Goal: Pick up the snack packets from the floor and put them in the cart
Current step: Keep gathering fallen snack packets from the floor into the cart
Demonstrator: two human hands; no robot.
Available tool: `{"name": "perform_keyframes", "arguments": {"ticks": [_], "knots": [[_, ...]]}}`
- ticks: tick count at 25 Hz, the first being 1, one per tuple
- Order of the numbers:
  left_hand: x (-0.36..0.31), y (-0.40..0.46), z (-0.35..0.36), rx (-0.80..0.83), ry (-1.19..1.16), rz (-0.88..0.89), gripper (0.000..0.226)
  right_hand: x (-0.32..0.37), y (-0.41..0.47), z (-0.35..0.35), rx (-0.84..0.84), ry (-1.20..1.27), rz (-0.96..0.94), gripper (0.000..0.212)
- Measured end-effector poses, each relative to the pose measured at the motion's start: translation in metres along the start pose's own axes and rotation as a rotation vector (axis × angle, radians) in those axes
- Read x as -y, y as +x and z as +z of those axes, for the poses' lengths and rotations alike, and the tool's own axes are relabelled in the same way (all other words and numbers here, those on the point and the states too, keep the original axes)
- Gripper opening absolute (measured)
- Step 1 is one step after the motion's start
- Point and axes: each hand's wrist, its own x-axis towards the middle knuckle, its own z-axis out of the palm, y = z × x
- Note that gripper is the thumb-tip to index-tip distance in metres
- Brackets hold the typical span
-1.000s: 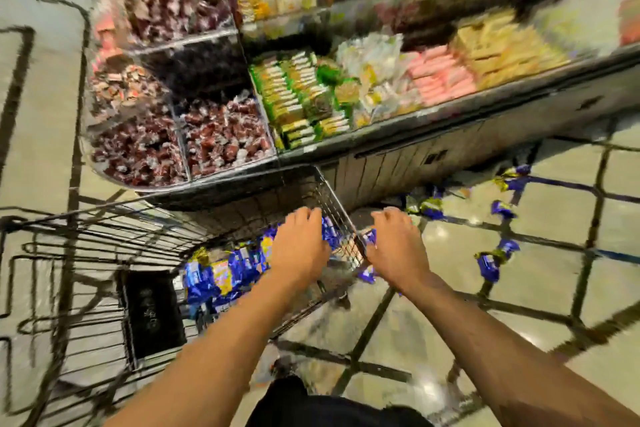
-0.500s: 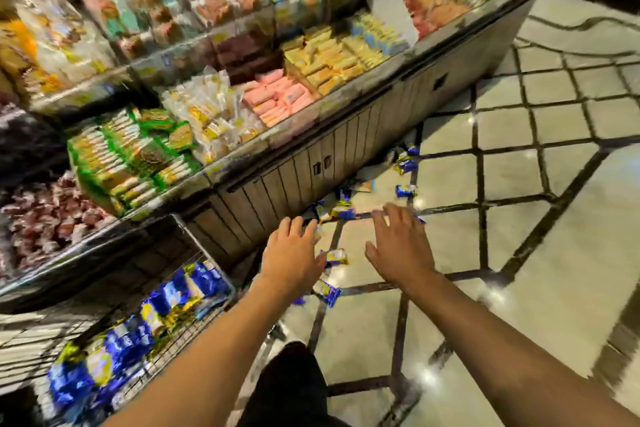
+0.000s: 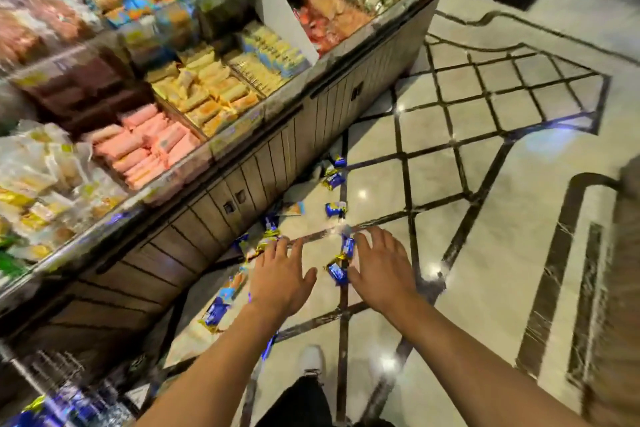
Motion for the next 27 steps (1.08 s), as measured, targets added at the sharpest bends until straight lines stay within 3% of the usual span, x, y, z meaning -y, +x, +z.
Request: {"name": "perform_keyframes", "arguments": {"ticks": [10, 17, 22, 27], "knots": [[-0.153, 0.160, -0.022, -0.027, -0.023, 0.045, 0.070, -0.166, 0.123, -0.035, -0.088, 0.116, 0.036, 0.058], [-0.284, 0.248, -0.034, -0.090, -0.066, -0.093, 0.066, -0.321, 0.196, -0.067, -0.105, 0.089, -0.078, 0.055], [-0.324, 0.301, -0.053, -0.158, -0.119, -0.177, 0.065, -0.372, 0.273, -0.082, -0.124, 0.031, -0.188, 0.056], [-0.321, 0.376, -0.052, -0.143, -0.165, -0.327, 0.065, -0.381, 0.365, -0.082, -0.068, 0.005, -0.296, 0.050]]}}
